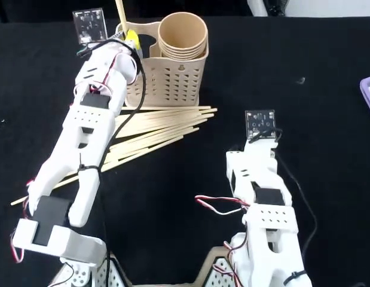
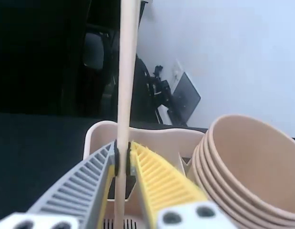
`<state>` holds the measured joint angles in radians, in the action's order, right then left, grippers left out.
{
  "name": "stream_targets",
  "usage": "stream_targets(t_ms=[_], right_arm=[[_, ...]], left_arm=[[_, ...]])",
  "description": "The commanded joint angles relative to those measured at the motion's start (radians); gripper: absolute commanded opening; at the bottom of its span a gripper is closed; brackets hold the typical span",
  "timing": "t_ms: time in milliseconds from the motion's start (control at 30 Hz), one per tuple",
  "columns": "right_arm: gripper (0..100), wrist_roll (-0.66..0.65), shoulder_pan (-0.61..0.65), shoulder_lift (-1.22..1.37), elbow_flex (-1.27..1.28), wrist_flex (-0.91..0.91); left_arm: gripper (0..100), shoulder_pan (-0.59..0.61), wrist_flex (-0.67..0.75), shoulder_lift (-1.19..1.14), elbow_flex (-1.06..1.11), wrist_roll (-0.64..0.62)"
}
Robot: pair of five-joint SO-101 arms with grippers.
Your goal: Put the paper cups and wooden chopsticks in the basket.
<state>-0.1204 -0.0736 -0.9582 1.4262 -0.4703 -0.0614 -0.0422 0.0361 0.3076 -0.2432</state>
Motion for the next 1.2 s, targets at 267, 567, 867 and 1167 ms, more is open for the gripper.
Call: stream_targets(t_ms=[267, 567, 867, 1167], right_arm=[[1.1, 0.003, 0.014, -0.004, -0.013, 0.023], [1.1, 0.003, 0.014, -0.004, -0.012, 0.023], [1.1, 0.003, 0.014, -0.004, -0.015, 0.023], [1.1, 0.003, 0.014, -0.004, -0.015, 0.023]], left_arm=[[22, 0.007, 0.006, 0.258, 0.202, -0.005], [21, 0.013, 0.006, 0.358, 0.222, -0.003], [22, 0.127, -0.247, 0.512, 0.134, 0.009], [22, 0.236, -1.151, 0.623, -0.087, 0.454]])
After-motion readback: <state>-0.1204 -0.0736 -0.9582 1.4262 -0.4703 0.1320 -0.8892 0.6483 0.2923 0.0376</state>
